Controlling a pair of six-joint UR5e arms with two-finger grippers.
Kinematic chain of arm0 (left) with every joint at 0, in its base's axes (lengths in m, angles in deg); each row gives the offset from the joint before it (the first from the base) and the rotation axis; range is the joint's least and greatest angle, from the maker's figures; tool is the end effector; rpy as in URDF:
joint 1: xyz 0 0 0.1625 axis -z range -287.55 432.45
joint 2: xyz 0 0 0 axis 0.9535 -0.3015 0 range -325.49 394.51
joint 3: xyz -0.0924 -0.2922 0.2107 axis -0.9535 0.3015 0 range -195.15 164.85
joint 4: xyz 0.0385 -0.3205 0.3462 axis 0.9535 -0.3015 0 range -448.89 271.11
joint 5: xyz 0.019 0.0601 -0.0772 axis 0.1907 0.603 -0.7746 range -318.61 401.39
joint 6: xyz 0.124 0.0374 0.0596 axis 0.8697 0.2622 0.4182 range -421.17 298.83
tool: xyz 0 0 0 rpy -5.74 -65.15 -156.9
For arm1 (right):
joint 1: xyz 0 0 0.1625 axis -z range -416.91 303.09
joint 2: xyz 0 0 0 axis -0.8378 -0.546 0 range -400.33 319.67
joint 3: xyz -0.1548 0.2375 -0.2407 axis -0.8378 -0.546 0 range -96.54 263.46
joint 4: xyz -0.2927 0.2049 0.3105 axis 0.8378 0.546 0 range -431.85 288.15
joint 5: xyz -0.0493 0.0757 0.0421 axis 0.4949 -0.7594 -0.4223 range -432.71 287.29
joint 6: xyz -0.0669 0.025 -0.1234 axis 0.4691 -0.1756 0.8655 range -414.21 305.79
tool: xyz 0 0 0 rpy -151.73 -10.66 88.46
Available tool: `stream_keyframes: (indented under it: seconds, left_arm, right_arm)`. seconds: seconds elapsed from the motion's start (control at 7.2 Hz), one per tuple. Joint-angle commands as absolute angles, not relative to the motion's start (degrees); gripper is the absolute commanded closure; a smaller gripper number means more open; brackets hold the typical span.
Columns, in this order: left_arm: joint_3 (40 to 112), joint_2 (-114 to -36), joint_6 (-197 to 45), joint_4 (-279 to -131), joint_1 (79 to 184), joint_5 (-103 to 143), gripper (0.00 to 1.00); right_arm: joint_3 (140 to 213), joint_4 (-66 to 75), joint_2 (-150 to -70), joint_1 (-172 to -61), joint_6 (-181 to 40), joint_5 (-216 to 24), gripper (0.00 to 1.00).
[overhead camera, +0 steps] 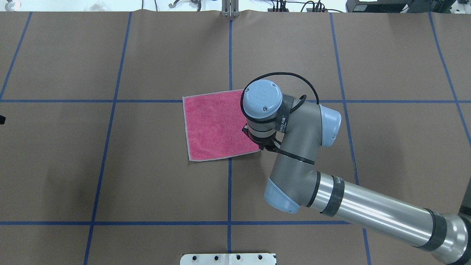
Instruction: Fold towel twice with both arms
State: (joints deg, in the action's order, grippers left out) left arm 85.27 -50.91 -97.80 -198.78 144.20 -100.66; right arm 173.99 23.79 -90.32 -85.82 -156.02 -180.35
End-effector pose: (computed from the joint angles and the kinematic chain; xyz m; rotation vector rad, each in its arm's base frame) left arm 0.1524 -0.5289 0.5227 -0.0408 0.9832 -0.0906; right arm -0.6075 -0.4385 0.2065 -0.2082 -0.6515 0.5898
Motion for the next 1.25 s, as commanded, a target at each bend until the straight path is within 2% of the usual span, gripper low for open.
stream_keyframes:
  seconds: [0.0,0.56,1.11]
  left_arm:
    - [85.22,-53.81,-103.15,-199.02,142.43,-100.64,0.00]
    - [86.88,-63.12,-124.12,-199.02,132.17,-96.28,0.00]
    - [90.49,-73.57,-153.38,-198.93,112.58,-76.53,0.01]
  right_arm:
    - [177.58,23.86,-93.41,-85.82,-155.98,-180.64,1.00]
    - [179.60,23.86,-93.41,-84.69,-157.47,-183.80,1.00]
    - [180.84,23.77,-94.81,-84.15,-157.48,-183.81,1.00]
